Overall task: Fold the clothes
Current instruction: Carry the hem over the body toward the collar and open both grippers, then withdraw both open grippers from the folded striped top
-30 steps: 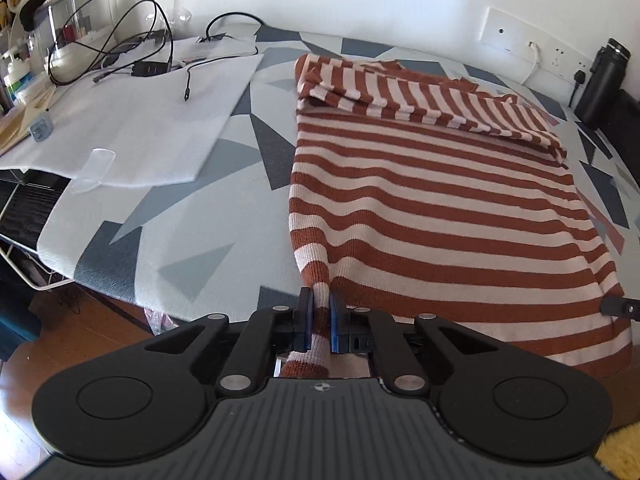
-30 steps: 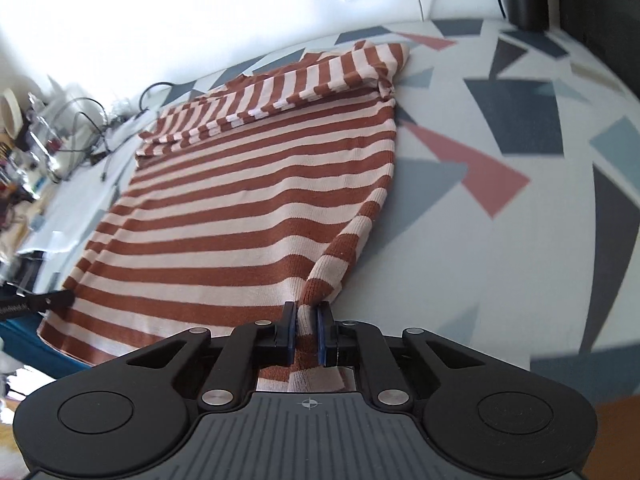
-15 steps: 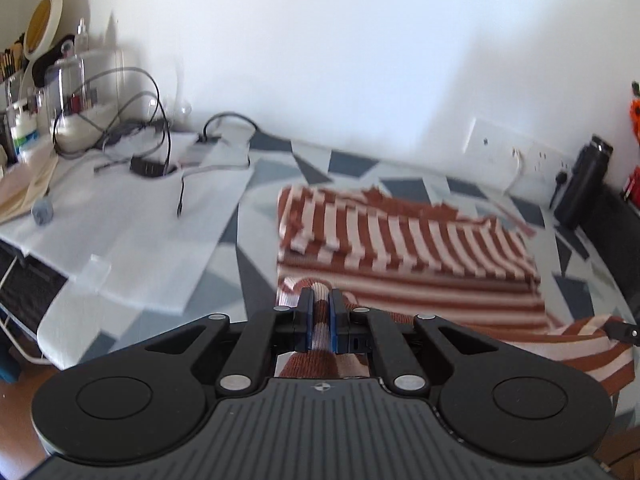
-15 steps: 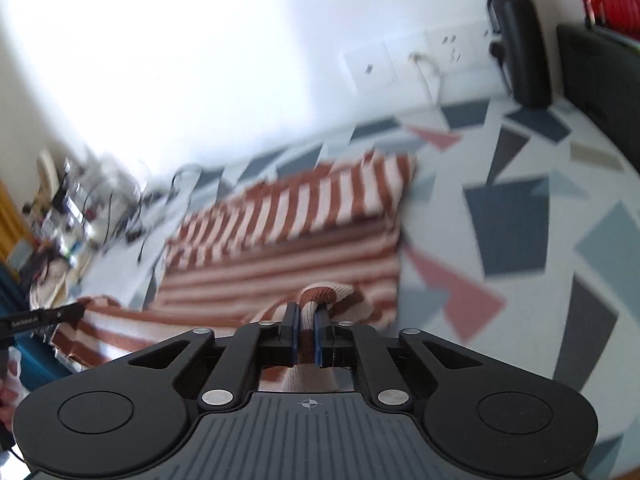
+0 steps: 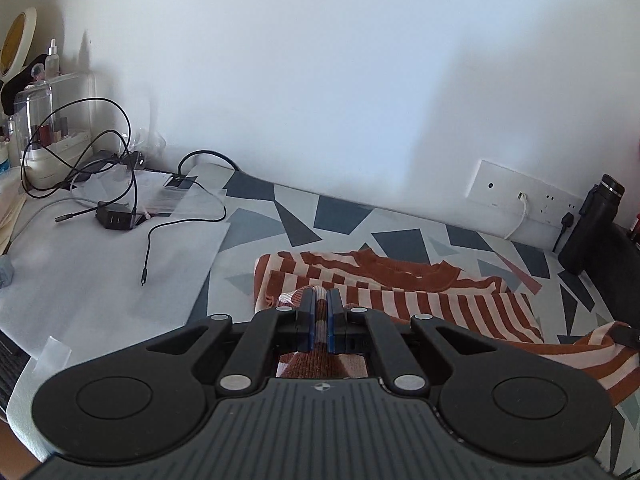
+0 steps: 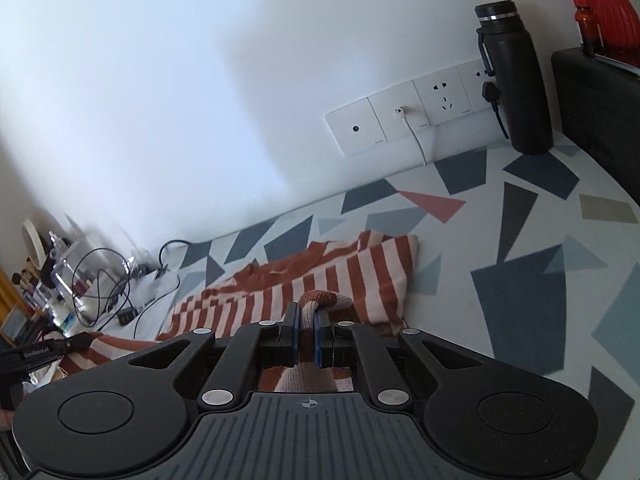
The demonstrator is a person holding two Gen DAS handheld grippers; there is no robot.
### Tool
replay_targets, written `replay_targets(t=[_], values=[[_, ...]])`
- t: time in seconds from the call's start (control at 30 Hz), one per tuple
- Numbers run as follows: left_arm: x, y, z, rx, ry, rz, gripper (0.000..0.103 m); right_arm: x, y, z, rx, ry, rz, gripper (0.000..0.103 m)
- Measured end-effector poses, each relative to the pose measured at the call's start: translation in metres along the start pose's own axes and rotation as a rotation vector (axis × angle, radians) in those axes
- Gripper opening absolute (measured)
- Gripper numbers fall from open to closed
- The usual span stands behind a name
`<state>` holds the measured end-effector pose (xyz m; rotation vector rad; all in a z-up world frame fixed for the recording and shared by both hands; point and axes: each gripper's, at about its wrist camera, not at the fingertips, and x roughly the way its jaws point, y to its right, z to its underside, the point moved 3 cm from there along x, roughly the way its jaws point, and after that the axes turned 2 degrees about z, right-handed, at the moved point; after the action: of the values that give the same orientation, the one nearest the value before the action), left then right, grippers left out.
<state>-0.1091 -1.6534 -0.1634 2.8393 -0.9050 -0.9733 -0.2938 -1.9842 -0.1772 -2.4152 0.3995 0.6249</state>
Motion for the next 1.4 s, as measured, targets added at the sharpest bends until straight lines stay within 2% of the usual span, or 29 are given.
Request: replay_targets(t=[0.23, 0.47, 0.63, 0.73, 0.83, 0.9, 0.93, 0.97, 1.0, 1.03, 1.07, 1.13, 1.2, 1.23, 1.27, 1.3, 1.4], values=[[0.056, -0.017, -0.018, -0.015, -0.058, 0.027, 0.006, 0.047, -0.004, -0.021, 0.019, 0.021, 0.049, 0.006], [0.133, -0.022, -0.034, -0.013, -0.117, 0.061, 0.006, 0.110, -0.005, -0.041, -0.035, 0.011, 0.156, 0.006], [0.191, -0.028, -0.022, -0.020, -0.199, 0.051, 0.006, 0.165, 0.010, -0.033, -0.017, -0.051, 0.260, 0.006], [0.207, -0.033, -0.013, -0.036, -0.223, 0.056, 0.006, 0.188, 0.016, -0.024, -0.006, -0.087, 0.315, 0.006], [0.210, -0.029, -0.008, 0.028, -0.230, 0.054, 0.009, 0.199, 0.015, -0.021, -0.034, -0.107, 0.348, 0.007], [0.208, -0.025, -0.010, 0.065, -0.232, 0.091, 0.028, 0.203, 0.016, -0.019, -0.037, -0.123, 0.365, 0.013], [0.205, -0.024, -0.011, 0.068, -0.234, 0.125, 0.054, 0.203, 0.015, -0.018, -0.039, -0.122, 0.365, 0.018], [0.203, -0.023, -0.012, 0.070, -0.235, 0.158, 0.074, 0.201, 0.013, -0.019, -0.045, -0.111, 0.375, 0.028], [0.196, -0.022, -0.015, 0.080, -0.211, 0.165, 0.074, 0.197, 0.009, -0.021, -0.055, -0.094, 0.394, 0.037], [0.188, -0.021, -0.019, 0.091, -0.179, 0.165, 0.074, 0.190, 0.006, -0.023, -0.071, -0.064, 0.413, 0.065], [0.182, -0.021, -0.023, 0.107, -0.170, 0.157, 0.074, 0.183, 0.001, -0.026, -0.090, -0.026, 0.432, 0.080], [0.166, -0.020, -0.029, 0.106, -0.161, 0.151, 0.074, 0.165, -0.006, -0.034, -0.122, 0.033, 0.421, 0.080], [0.150, -0.020, -0.030, 0.072, -0.150, 0.163, 0.073, 0.152, -0.011, -0.040, -0.131, 0.045, 0.393, 0.079], [0.146, -0.017, -0.026, 0.060, -0.166, 0.159, 0.068, 0.147, -0.014, -0.042, -0.133, 0.041, 0.371, 0.078], [0.141, -0.015, -0.020, 0.051, -0.186, 0.151, 0.060, 0.143, -0.017, -0.041, -0.138, 0.024, 0.344, 0.078], [0.137, -0.012, -0.014, 0.041, -0.207, 0.144, 0.058, 0.141, -0.020, -0.038, -0.149, -0.005, 0.318, 0.077], [0.137, 0.002, 0.014, 0.048, -0.305, 0.139, 0.057, 0.145, -0.031, -0.014, -0.198, -0.122, 0.315, 0.077]])
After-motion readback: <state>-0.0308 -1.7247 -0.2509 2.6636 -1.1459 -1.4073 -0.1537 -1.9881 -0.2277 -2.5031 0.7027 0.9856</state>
